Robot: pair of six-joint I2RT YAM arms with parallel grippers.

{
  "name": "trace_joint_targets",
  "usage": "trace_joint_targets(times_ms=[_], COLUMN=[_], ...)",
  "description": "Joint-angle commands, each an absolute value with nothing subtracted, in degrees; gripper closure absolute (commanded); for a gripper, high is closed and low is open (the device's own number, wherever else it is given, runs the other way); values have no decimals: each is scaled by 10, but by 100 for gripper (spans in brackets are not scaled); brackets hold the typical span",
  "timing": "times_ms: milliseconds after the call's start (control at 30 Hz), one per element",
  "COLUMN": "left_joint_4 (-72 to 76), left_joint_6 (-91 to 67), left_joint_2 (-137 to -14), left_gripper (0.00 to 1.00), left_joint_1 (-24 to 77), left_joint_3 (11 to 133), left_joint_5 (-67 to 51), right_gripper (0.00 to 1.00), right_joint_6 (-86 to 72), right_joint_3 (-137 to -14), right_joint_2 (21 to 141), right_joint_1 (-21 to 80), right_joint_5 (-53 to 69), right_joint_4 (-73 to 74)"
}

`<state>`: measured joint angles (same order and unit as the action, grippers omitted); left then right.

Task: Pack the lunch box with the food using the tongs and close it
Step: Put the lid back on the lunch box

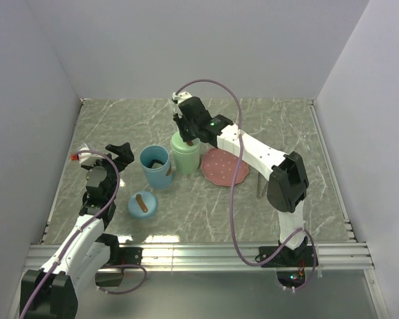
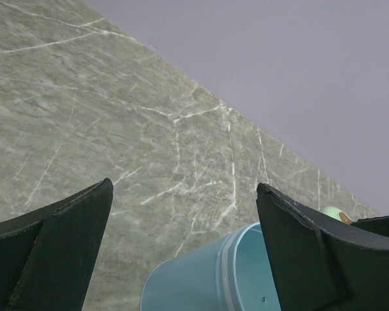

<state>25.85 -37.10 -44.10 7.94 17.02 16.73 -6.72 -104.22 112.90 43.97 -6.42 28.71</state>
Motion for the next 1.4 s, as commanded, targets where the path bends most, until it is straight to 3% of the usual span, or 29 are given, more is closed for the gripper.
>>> trace_joint_targets(times_ms=[0,1367], left_joint_4=[285,286], left_joint_6=[-368,-368], left_joint_2=[-441,-439], left_gripper=[1,1], left_joint_1=[78,78], left_joint_3=[168,167], left_joint_5=[158,156], right_gripper=[97,97], right_joint_6=[-71,-40], right_joint_3=[-1028,-1050], right_joint_2=[1095,1110], right_joint_1=[454,466], right_joint_5=[-76,-155], right_joint_4=[289,227])
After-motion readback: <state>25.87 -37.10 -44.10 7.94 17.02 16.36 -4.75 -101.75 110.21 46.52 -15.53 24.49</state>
